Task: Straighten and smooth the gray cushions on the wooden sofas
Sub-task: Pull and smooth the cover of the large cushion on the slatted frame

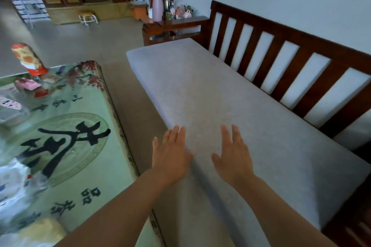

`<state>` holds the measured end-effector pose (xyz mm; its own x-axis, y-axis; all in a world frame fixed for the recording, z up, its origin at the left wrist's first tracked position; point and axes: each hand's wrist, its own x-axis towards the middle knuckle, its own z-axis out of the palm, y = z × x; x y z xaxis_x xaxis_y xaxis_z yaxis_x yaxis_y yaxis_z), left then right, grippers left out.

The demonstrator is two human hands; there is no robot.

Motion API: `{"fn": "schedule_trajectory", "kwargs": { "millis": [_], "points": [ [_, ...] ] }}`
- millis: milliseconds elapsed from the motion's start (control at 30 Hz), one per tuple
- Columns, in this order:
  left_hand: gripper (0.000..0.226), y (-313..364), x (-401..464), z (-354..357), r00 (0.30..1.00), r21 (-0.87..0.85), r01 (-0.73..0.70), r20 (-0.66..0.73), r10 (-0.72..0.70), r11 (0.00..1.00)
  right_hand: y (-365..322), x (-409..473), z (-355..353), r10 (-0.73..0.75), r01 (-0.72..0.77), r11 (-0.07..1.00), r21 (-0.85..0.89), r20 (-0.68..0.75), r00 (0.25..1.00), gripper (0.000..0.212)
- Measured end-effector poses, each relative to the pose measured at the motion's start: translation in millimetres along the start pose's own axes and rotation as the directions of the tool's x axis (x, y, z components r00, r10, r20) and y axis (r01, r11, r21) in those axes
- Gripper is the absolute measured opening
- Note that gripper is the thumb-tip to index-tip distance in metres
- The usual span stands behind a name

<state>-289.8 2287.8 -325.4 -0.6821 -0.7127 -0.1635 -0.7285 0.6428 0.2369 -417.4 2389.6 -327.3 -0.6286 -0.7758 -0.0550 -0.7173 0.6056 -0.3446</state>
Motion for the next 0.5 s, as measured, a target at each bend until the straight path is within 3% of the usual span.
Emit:
{"fn": "schedule_trajectory", "kwargs": {
  "millis": [233, 500],
  "points": [
    [0.072, -11, -19, 4, 0.999, 0.026, -0.034, 0.016, 0.034, 0.999, -8, -26, 18, 0.035, -0.036, 0.999, 0.022, 0.013, 0.999, 0.082],
    [0.072, 44, -17, 66, 0.994, 0.063, -0.076, 0.079, 0.071, 0.995, 61, -44, 41, 0.078, -0.079, 0.997, 0.027, 0.028, 0.997, 0.082]
  ]
}}
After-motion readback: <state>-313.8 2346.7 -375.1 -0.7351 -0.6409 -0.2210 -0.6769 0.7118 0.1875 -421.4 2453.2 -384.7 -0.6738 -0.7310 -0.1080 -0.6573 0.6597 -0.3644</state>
